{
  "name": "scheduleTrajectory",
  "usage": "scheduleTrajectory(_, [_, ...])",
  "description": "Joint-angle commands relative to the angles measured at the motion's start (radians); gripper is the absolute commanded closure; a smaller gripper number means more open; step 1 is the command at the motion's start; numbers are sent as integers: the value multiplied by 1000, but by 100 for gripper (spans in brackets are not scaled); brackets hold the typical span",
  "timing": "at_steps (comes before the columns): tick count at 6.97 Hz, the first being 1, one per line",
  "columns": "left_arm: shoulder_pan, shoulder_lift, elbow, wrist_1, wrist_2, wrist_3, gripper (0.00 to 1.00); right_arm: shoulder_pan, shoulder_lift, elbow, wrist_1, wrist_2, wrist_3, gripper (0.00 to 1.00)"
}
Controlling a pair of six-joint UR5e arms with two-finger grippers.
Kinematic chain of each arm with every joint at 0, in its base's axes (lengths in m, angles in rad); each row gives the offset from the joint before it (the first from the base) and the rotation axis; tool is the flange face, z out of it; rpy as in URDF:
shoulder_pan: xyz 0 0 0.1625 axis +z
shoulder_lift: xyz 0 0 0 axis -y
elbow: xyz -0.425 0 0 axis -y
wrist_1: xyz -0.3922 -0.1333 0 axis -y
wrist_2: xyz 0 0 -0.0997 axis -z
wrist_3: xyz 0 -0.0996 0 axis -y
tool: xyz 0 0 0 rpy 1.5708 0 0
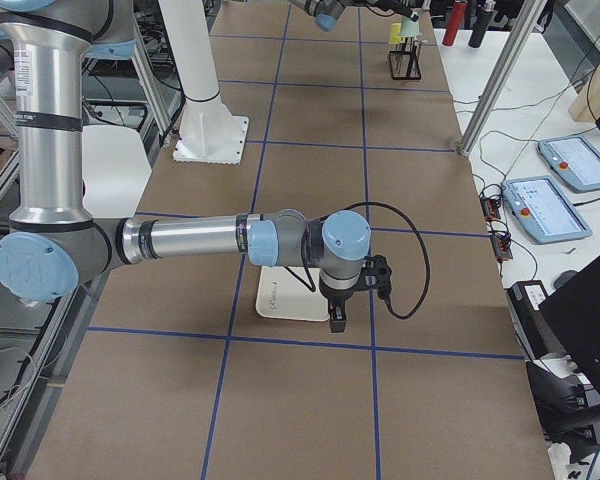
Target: Left arm grabs green cup and hands to right arm on tray
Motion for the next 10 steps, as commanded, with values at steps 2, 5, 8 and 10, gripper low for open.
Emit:
scheduleTrajectory(2, [116, -18, -36, -2, 3, -302, 62, 1, 37, 19, 0, 3, 2, 1])
scheduleTrajectory(5, [215, -31, -121, -2, 10, -528, 62, -19, 40, 18, 1, 28, -1, 1])
scheduleTrajectory(8, [365, -105, -142, -4, 152, -743, 62, -23, 58, 12, 1, 40, -1, 1])
scheduleTrajectory(10, [387, -172, -145, -13, 162, -887, 62, -23, 67, 9, 0, 83, -1, 1])
